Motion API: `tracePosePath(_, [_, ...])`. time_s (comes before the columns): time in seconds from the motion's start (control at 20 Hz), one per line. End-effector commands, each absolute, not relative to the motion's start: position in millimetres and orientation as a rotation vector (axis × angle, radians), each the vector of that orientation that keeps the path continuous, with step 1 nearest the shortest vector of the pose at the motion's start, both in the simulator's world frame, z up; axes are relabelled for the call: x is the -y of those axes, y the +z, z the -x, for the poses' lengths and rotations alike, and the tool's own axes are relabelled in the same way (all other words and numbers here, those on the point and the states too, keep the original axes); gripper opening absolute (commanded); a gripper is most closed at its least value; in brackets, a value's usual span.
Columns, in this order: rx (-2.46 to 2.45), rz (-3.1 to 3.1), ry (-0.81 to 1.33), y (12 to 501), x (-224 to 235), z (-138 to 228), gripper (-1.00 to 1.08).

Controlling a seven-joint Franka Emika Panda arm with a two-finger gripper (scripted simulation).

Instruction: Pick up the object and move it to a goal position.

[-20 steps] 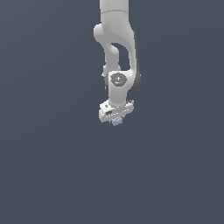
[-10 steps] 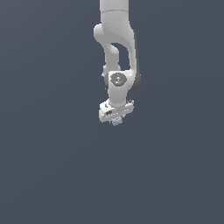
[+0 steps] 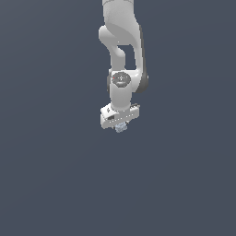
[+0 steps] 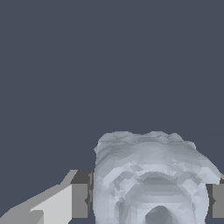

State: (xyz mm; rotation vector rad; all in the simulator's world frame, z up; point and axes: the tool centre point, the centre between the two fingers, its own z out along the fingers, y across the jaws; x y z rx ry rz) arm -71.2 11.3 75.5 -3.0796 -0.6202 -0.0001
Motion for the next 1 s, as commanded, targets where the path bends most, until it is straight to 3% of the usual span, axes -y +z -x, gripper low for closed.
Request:
tracePosePath(0.0, [0.62, 3.08, -0.001, 90, -5, 62, -1.0])
tracePosePath(0.95, [0.621, 3.078, -0.001, 231, 59, -31, -1.0])
